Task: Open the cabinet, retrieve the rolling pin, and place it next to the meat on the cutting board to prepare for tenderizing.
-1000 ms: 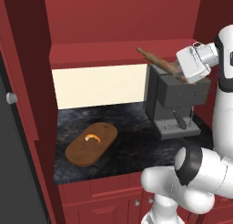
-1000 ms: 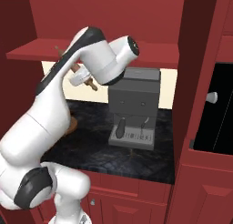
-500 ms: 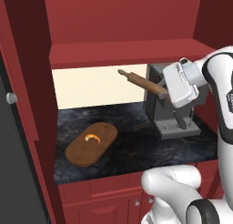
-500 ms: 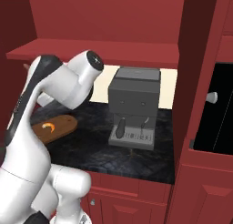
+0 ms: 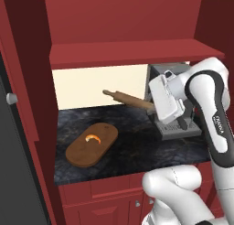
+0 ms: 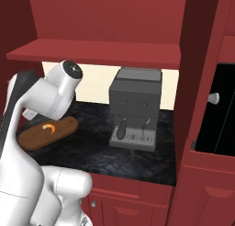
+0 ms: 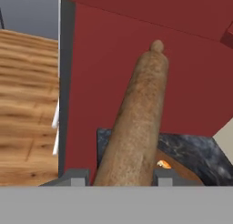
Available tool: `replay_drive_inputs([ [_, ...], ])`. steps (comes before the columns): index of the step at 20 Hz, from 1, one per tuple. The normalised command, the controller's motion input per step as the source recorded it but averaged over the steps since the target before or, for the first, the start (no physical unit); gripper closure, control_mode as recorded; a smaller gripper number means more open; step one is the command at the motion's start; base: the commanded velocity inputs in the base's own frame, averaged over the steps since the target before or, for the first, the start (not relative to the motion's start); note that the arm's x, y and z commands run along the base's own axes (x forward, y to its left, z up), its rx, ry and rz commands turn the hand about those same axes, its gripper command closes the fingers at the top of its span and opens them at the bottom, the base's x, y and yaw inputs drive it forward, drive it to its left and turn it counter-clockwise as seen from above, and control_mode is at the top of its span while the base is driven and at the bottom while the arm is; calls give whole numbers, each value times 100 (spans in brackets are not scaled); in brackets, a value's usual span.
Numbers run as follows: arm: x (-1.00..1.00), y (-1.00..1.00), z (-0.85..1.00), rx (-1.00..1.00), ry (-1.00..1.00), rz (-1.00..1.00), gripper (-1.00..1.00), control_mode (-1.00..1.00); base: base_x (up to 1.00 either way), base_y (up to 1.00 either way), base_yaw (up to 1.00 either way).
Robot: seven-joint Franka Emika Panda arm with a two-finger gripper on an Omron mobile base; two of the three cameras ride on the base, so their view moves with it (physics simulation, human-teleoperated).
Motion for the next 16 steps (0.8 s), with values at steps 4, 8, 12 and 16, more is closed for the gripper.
replay_drive_inputs([
  [4, 6, 35, -23, -5, 0, 0, 100, -100, 0, 0, 0],
  [8, 13, 22, -25, -2, 0, 0, 100, -100, 0, 0, 0],
  [12, 14, 18, -27, -1, 0, 0, 100, -100, 0, 0, 0],
  [16, 21, 18, -30, -2, 0, 0, 100, -100, 0, 0, 0],
])
